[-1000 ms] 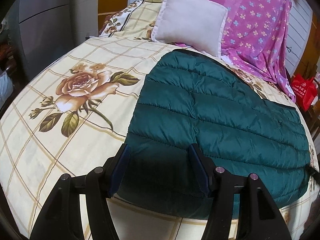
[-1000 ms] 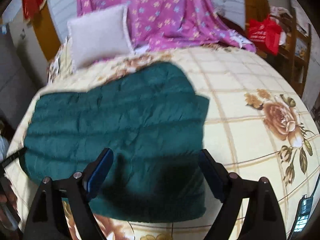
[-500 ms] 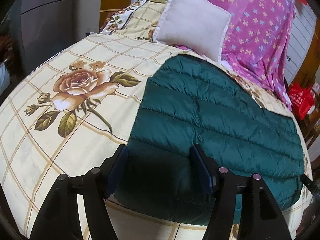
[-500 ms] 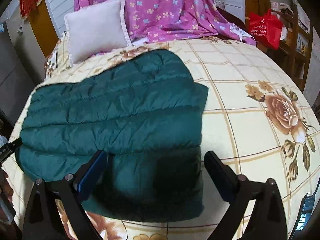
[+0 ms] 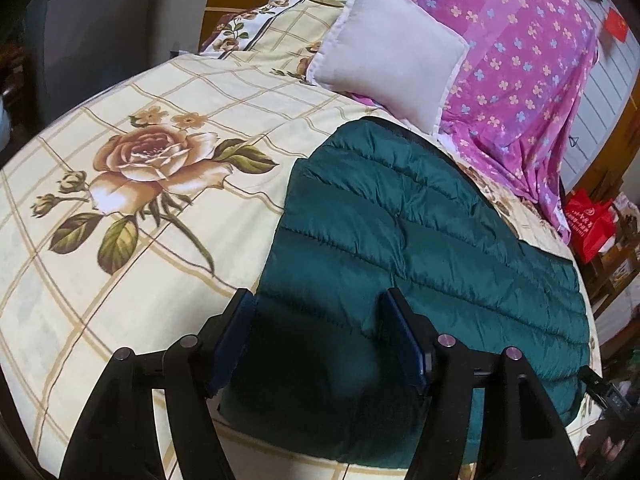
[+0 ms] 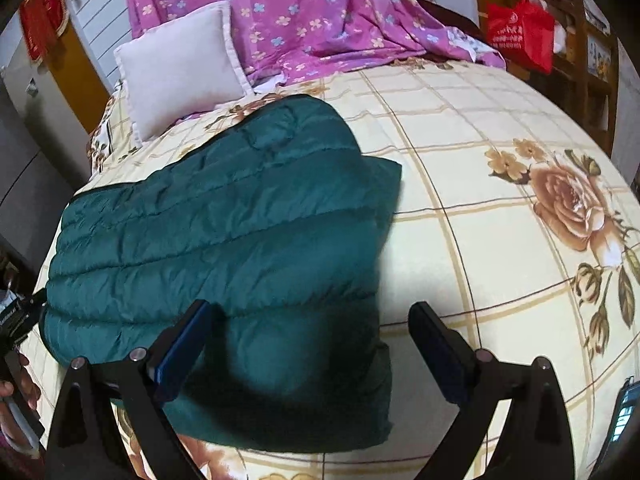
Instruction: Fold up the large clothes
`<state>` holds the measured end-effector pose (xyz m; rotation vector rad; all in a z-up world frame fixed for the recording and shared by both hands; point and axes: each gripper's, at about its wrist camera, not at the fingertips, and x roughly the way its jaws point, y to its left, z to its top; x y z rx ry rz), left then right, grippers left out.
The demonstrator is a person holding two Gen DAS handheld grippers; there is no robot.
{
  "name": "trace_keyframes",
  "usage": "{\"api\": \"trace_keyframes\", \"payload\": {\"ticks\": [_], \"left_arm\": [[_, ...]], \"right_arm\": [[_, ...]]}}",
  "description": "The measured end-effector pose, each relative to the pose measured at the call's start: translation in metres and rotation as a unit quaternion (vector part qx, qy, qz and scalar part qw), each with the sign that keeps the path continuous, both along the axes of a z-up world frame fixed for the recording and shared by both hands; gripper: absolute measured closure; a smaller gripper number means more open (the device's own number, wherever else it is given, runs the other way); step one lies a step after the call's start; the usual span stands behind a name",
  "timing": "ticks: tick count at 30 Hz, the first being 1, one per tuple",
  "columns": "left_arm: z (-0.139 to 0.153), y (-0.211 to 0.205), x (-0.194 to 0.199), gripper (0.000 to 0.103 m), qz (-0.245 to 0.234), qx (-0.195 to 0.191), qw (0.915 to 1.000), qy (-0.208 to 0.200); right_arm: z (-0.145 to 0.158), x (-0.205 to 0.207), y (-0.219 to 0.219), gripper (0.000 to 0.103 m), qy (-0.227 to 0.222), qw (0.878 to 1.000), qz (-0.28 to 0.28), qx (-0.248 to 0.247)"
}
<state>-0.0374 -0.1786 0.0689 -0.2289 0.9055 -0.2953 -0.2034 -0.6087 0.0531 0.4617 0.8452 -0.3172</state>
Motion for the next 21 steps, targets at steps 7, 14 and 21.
{"api": "trace_keyframes", "payload": {"ticks": [7,14,21], "left_arm": [[-0.010,0.001,0.016,0.048,-0.008,-0.024,0.9996,0.014],[-0.020,-0.005,0.027,0.039,-0.022,-0.032,0.9991,0.016],[-0.032,0.000,0.042,0.031,-0.024,-0.075,0.9956,0.050]], "right_arm": [[-0.019,0.010,-0.026,0.000,-0.024,0.998,-0.006,0.065],[-0.036,0.030,-0.038,0.000,-0.030,0.994,0.007,0.102],[-0.044,0.046,-0.043,0.000,-0.024,0.993,0.033,0.112]]}}
